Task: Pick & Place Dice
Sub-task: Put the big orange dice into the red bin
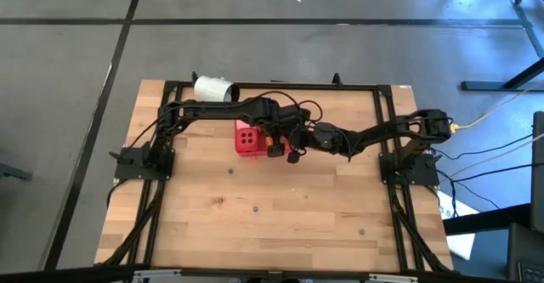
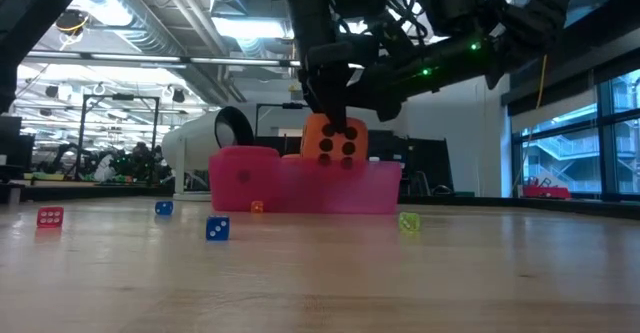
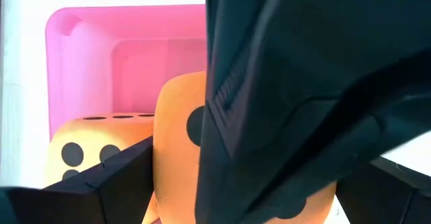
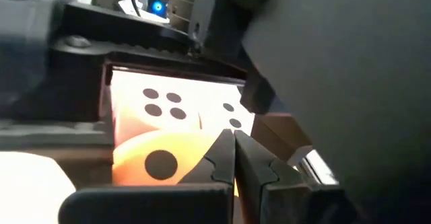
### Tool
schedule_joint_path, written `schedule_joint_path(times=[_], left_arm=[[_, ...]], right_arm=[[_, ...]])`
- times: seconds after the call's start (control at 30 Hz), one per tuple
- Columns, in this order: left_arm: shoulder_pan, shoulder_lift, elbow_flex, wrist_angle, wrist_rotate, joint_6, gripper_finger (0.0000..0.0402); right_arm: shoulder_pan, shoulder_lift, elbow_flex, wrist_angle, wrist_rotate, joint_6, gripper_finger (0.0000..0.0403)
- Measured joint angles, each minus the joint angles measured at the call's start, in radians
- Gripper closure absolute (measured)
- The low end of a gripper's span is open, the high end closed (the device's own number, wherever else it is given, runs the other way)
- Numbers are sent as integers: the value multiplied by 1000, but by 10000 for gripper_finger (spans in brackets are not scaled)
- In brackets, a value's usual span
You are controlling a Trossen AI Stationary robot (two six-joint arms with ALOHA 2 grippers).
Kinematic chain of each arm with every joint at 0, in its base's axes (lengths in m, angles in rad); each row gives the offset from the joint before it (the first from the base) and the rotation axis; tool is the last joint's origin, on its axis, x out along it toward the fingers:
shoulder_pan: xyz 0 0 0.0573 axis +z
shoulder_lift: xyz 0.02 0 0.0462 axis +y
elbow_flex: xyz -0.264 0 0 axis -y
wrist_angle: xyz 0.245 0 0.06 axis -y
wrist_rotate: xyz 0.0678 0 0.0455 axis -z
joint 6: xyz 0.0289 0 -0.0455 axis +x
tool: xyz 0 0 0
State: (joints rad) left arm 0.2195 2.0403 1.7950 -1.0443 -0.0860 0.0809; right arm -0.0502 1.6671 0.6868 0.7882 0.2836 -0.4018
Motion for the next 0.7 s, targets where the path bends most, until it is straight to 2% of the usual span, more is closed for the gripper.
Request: schedule_joint_path(times=[0.37,0.7], left_arm=[[1,0,-1,-6,-3,8,24],[6,0,2,13,-8,14,24]], right_arm=[[2,-9,0,-25,-7,8,403],[7,-85,1,-137,-14,24,403]])
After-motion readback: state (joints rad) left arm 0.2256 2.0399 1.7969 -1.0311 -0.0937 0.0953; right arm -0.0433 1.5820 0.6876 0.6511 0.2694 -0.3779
